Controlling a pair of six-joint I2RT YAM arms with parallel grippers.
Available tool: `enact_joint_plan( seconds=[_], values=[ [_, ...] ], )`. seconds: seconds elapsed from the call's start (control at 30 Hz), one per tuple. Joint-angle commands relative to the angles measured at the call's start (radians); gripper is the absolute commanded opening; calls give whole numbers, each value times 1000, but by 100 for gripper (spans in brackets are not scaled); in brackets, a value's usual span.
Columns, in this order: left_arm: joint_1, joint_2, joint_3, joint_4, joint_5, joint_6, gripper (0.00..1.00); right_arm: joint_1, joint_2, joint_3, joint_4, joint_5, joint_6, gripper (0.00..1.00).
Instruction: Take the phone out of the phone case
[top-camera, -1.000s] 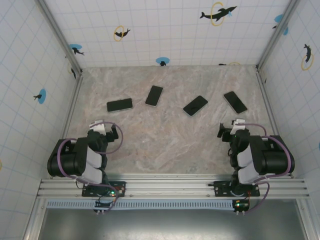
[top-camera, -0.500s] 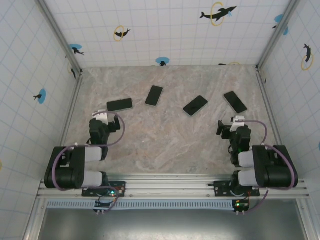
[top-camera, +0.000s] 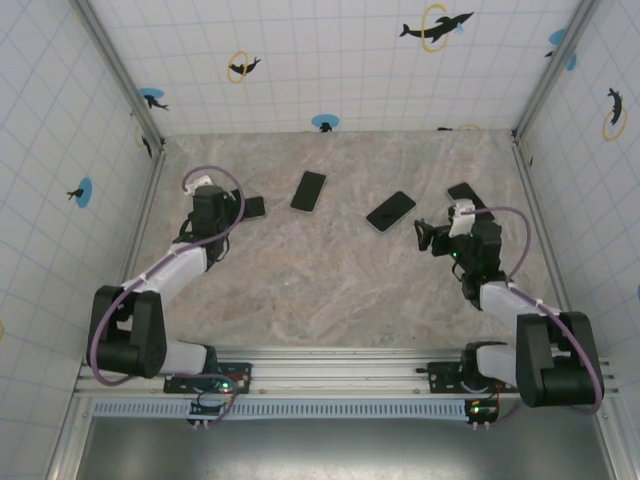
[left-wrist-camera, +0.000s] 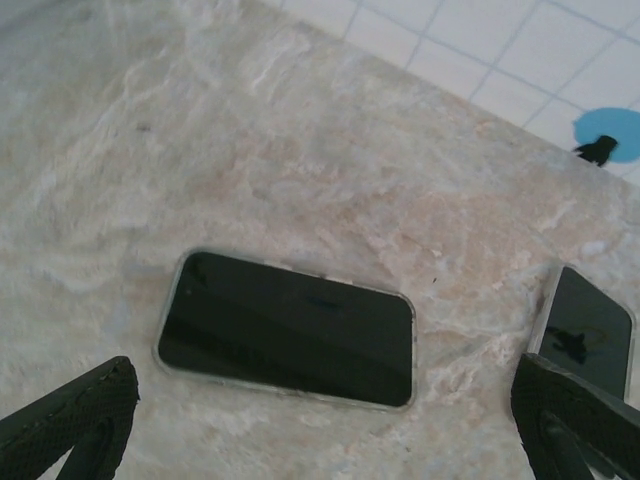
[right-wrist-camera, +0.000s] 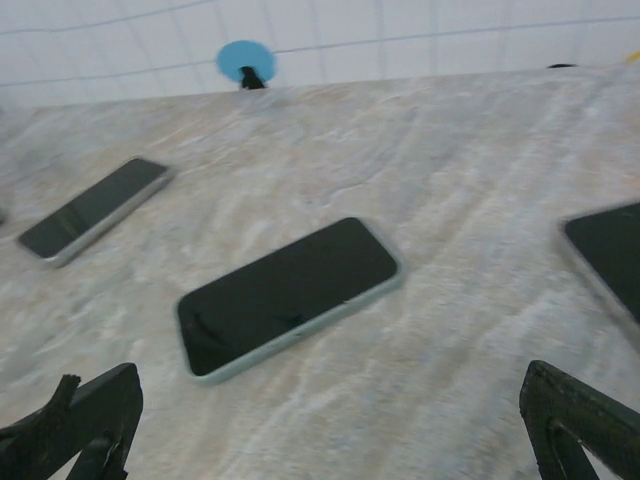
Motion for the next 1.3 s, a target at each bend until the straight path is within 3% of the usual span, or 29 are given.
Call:
enact_joint_plan(
  seconds=[0.0,0.13,0.33,0.5,0.6,0.8,1.27],
  values=[
    [-15,47,98,-263,-90,-244,98,44,2,90,-157,-77,-10,99],
    [-50,93,155,-337,-148,-374,98,101,42,181,-231,-136,-3,99],
    [-80,204,270,-446,-212,-591,98,183,134,307,-208,-146,50,99],
    [-90,337,405,-550,-255,-662,98,226,196,391,-210,-178,87,99],
    [-89,390,445,-569,-255,-718,98,235,211,406,-211,-183,95,99],
    [-89,511,597,-764,-276,-942,98,237,217,415,-231,-194,101,99],
    [-60,723,902,-1031,-237,-1139,98,235,233,393,-240,-210,93,99]
  ],
)
